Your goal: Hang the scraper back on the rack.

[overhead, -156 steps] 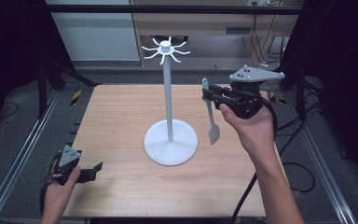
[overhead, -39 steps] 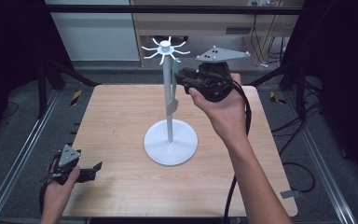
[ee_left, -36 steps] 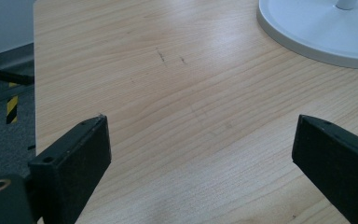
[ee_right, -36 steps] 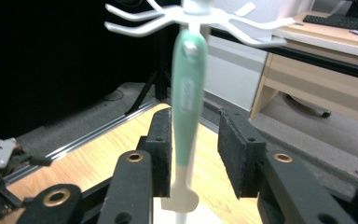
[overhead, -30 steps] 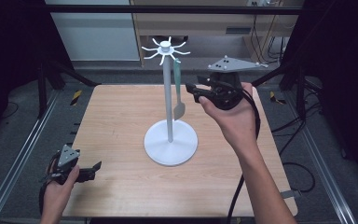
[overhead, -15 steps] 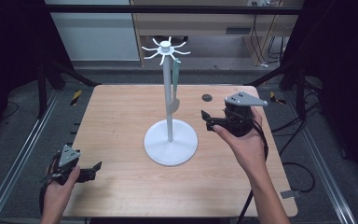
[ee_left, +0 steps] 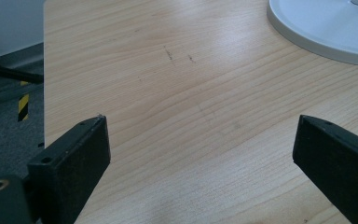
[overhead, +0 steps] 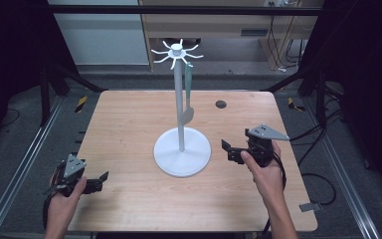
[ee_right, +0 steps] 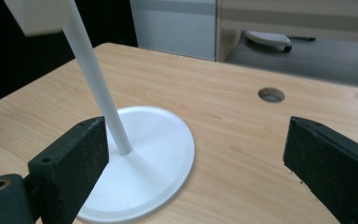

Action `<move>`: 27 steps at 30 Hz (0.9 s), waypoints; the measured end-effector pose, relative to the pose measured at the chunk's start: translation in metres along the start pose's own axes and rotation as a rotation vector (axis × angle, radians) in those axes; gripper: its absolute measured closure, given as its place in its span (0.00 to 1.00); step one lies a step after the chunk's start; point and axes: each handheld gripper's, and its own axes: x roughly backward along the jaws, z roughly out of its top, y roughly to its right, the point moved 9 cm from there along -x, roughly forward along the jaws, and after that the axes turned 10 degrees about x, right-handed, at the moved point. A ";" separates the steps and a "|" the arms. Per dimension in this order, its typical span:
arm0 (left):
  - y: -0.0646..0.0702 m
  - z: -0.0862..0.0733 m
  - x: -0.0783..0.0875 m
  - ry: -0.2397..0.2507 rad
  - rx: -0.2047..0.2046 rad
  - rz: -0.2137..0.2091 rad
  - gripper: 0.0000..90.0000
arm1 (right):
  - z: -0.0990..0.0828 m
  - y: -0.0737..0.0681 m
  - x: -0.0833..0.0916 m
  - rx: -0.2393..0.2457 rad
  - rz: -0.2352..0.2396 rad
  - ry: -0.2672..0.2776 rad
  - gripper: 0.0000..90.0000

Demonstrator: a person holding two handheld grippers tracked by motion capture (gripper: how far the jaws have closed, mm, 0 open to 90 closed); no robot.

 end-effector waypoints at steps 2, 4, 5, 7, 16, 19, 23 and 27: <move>0.000 0.000 0.000 -0.001 -0.007 0.005 0.04 | -0.009 0.000 -0.001 -0.007 -0.001 -0.010 0.08; -0.001 0.000 -0.001 -0.001 -0.007 0.005 0.04 | -0.021 0.001 -0.003 -0.024 0.000 -0.023 0.08; -0.001 0.000 -0.001 -0.003 -0.009 0.007 0.04 | -0.025 0.002 -0.003 -0.030 0.002 -0.028 0.09; -0.001 -0.001 -0.002 -0.004 -0.007 0.006 0.05 | -0.036 0.003 -0.005 -0.034 -0.002 -0.043 0.09; -0.002 0.002 -0.005 0.012 -0.016 0.014 0.06 | -0.079 0.018 -0.013 -0.058 -0.069 -0.112 0.11; 0.001 0.003 -0.008 0.001 -0.032 0.003 0.06 | -0.100 0.021 -0.016 -0.068 -0.080 -0.167 0.12; 0.005 0.004 -0.016 -0.010 -0.038 -0.013 0.05 | -0.115 0.029 -0.015 -0.053 -0.098 -0.229 0.13; 0.009 0.000 -0.022 -0.043 -0.037 -0.026 0.05 | -0.120 0.036 -0.012 -0.076 -0.122 -0.235 0.13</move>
